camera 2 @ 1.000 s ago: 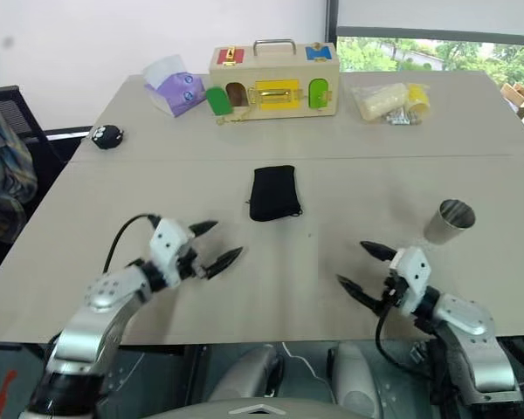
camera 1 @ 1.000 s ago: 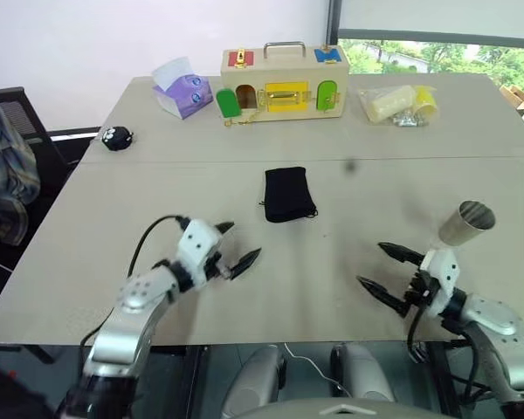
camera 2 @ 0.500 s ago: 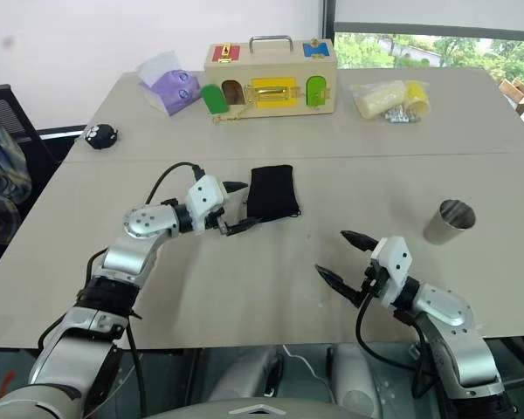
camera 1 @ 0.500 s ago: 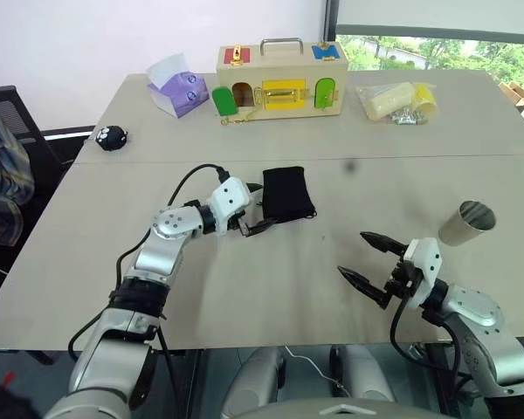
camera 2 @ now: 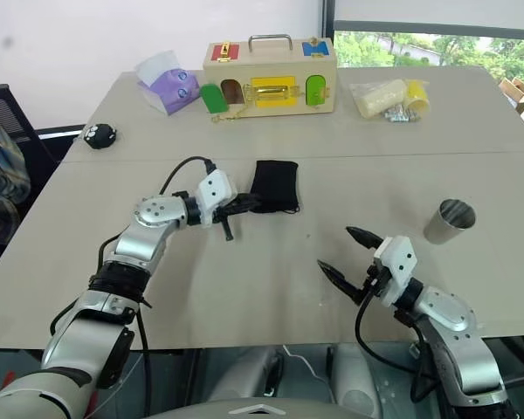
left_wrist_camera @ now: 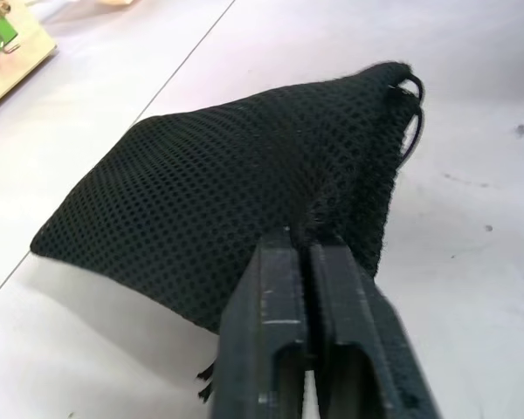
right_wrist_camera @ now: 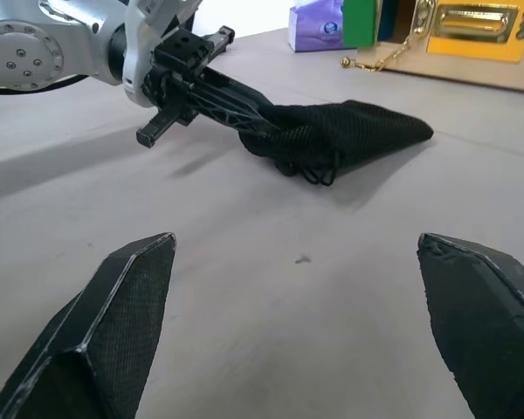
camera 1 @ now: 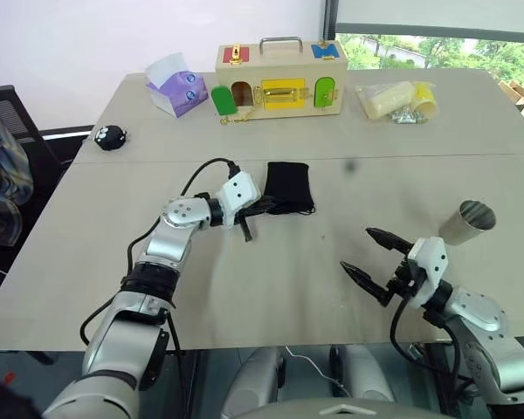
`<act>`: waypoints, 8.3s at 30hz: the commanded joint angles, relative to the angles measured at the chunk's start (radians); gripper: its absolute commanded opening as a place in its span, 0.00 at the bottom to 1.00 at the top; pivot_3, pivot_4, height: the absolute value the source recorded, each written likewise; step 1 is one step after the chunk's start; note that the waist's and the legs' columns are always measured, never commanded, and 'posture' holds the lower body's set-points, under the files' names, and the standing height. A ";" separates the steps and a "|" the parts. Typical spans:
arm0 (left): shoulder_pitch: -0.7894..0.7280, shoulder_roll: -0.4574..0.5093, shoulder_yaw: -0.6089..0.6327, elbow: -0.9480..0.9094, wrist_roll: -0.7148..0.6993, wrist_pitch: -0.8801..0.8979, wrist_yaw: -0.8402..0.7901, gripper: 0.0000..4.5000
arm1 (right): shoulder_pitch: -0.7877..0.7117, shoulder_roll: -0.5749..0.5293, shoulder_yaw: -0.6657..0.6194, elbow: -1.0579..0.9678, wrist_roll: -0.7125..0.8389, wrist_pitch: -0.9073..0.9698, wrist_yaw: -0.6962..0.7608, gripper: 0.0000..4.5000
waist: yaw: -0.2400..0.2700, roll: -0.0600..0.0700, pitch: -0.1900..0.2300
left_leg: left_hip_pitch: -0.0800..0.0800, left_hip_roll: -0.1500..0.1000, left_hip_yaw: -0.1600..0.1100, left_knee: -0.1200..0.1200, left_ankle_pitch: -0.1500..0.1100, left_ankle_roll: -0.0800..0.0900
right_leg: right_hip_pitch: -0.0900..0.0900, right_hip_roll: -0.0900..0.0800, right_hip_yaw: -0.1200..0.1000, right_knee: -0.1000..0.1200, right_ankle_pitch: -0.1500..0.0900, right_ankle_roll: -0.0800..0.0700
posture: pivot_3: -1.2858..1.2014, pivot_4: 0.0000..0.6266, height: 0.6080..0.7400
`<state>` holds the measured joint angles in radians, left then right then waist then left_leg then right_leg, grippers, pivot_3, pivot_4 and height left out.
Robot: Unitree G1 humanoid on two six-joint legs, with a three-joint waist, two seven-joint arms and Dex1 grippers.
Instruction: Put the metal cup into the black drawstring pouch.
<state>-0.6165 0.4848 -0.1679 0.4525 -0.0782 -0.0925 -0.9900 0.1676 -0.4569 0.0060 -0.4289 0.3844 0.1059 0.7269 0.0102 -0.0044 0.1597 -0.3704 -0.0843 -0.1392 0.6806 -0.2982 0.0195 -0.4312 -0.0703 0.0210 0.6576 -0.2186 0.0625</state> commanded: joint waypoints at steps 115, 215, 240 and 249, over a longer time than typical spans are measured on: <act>-0.309 -0.213 0.158 -0.538 -0.297 1.185 0.477 0.00 | -0.913 0.317 0.315 0.993 -0.698 -0.442 -0.569 0.00 | -0.061 -0.005 0.001 | -0.013 -0.001 0.003 0.005 0.002 -0.003 | -0.018 0.000 0.005 0.011 0.001 0.000 | 0.52 0.24 0.77; -0.180 -0.504 0.769 -0.421 -0.810 1.369 0.855 0.00 | -0.778 0.255 0.318 0.557 -0.432 -0.158 -0.133 0.76 | -0.051 -0.005 0.001 | -0.012 -0.001 0.005 0.007 0.002 -0.004 | -0.021 0.000 0.008 0.017 0.001 0.000 | 0.52 0.24 0.77; -0.124 -0.489 0.761 -0.392 -1.028 1.328 0.934 0.00 | -0.753 0.195 0.317 0.464 -0.494 -0.120 -0.115 0.40 | -0.050 -0.005 0.001 | -0.012 -0.001 0.005 0.007 0.003 -0.004 | -0.021 -0.001 0.008 0.017 0.001 0.000 | 0.52 0.24 0.77; -0.123 -0.465 0.755 -0.383 -1.096 1.304 0.963 0.00 | -0.628 0.100 0.232 0.284 -0.380 -0.084 -0.039 0.40 | -0.043 -0.005 0.001 | -0.013 -0.001 0.004 0.007 0.002 -0.004 | -0.020 -0.001 0.007 0.016 0.001 0.000 | 0.52 0.24 0.77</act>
<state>-0.7358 0.0133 0.5918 0.0844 -1.1403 1.2276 -0.0259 -0.4684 -0.3465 0.2814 -0.0764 -0.0394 0.0158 0.6681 -0.0325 -0.0099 0.1604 -0.3831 -0.0854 -0.1348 0.6873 -0.2958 0.0154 -0.4511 -0.0712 0.0280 0.6729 -0.2177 0.0621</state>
